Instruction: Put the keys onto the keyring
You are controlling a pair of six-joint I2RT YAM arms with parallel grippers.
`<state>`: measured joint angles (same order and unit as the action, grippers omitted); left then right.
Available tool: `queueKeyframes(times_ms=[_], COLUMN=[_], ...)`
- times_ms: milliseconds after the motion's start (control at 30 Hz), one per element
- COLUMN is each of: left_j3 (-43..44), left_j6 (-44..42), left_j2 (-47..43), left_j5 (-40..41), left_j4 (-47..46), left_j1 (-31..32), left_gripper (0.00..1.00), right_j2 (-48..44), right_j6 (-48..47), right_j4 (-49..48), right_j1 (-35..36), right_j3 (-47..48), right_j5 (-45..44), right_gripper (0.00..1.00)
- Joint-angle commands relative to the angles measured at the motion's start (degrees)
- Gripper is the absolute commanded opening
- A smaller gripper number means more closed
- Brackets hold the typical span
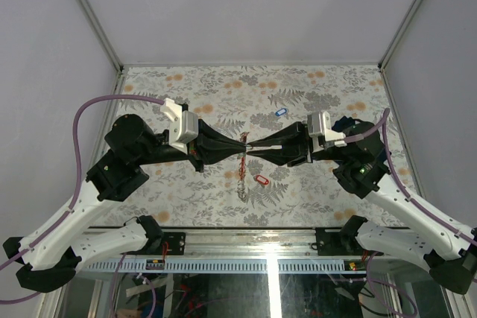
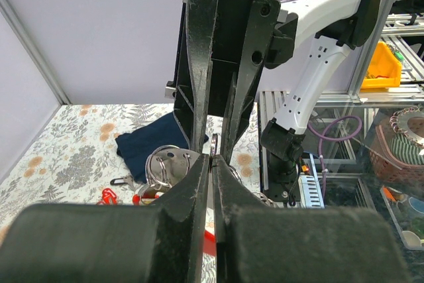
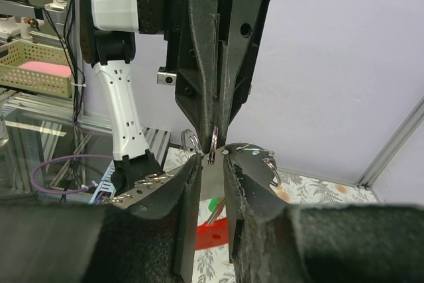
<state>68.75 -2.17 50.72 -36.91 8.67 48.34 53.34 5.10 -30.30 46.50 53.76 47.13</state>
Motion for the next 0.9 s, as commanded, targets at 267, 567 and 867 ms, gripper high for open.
queueKeyframes(times_ms=[267,567,867], left_j3=[0.22,0.23,0.19], left_j6=[0.0,0.14,0.13], left_j2=[-0.77,-0.62,-0.35], left_j5=[-0.07,-1.0,-1.27], left_j4=[-3.77,-3.81,-3.74], left_j1=[-0.04,-0.08,-0.05], left_gripper=[0.0,0.0,0.0], right_j2=[-2.53,-1.45,-0.09], right_j6=[-2.12,-0.88,-0.1], right_j4=[-0.43,-0.99,-2.18], right_j1=[0.68,0.65,0.65], right_j3=[1.25,1.74,2.54], right_j5=[-0.98,-0.76,0.19], right_gripper=[0.26,0.25,0.22])
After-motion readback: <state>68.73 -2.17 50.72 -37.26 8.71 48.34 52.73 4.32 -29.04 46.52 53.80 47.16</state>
